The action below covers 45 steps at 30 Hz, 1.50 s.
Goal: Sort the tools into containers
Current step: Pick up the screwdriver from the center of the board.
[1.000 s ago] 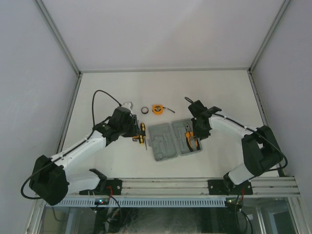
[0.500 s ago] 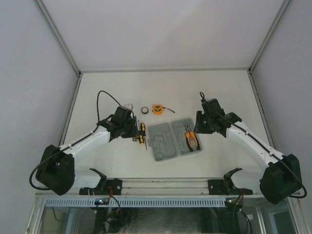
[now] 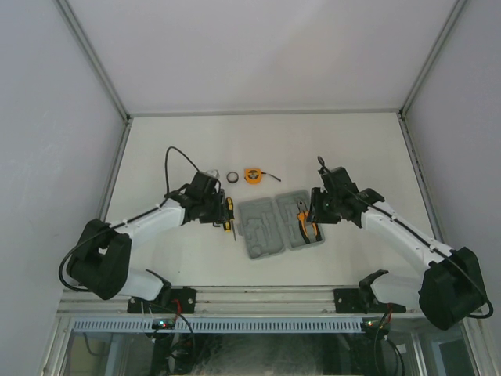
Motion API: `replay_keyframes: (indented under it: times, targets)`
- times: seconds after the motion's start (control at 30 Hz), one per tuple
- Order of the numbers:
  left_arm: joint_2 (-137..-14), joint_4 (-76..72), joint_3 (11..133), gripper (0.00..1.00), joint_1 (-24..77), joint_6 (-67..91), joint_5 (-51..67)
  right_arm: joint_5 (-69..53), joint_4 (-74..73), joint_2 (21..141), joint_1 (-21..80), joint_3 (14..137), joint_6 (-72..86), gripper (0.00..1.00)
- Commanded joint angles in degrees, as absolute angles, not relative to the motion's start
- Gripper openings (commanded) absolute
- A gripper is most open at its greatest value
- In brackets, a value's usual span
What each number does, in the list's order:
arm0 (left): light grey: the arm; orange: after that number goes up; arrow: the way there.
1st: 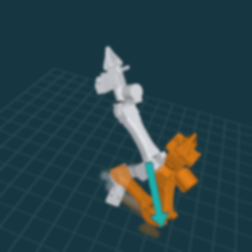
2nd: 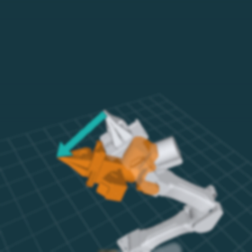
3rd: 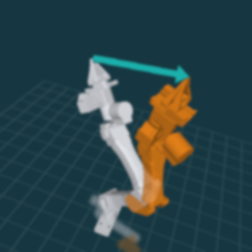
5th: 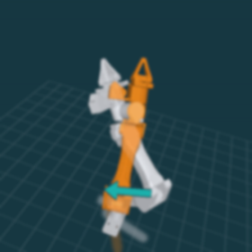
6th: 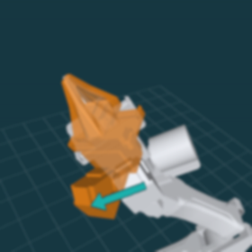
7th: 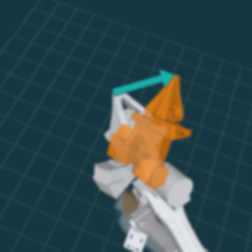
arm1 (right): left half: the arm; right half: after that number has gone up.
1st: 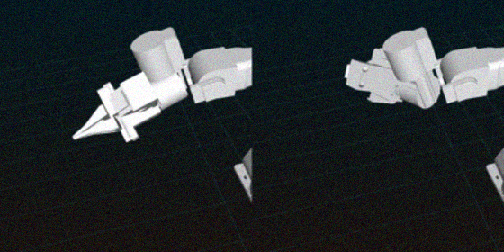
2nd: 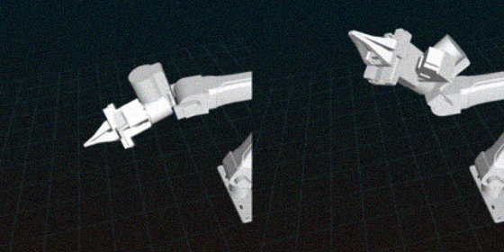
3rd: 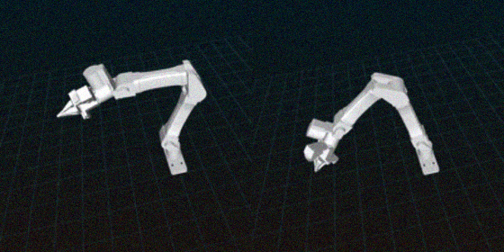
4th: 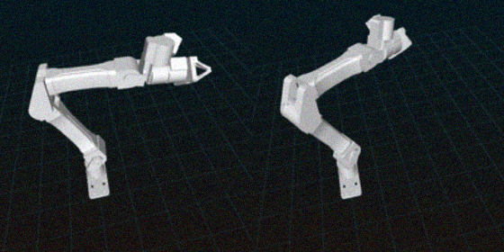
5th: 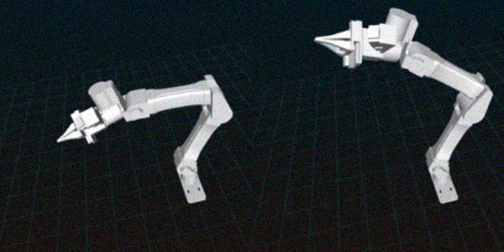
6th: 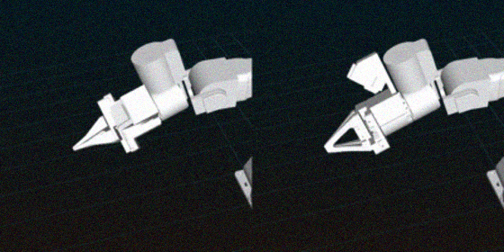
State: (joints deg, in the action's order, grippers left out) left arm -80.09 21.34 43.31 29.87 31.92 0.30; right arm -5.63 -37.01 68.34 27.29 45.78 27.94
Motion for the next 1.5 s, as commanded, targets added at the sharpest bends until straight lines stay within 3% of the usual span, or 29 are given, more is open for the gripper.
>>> replay_keyframes:
  times: [0.0,0.37,0.8,1.47]
  targets:
    - [-81.65,17.74,44.69,0.46,30.44,33.21,1.86,-5.48,-34.45,68.83,28.4,46.37,29.1,0.34]
    - [-85.89,14.97,43.62,0.43,31.18,34.1,2.83,-5.33,-33.97,70.36,29.62,46.41,29.27,0.35]
    - [-83.93,15.41,41.42,0.25,31.12,34.01,1.71,-5.46,-33.68,69.6,29.62,46.38,29.44,0.35]
    - [-77.87,24.76,40.62,0.34,34.59,32.8,-3.46,-5.55,-32.62,69.91,30.1,46.33,29.88,0.36]
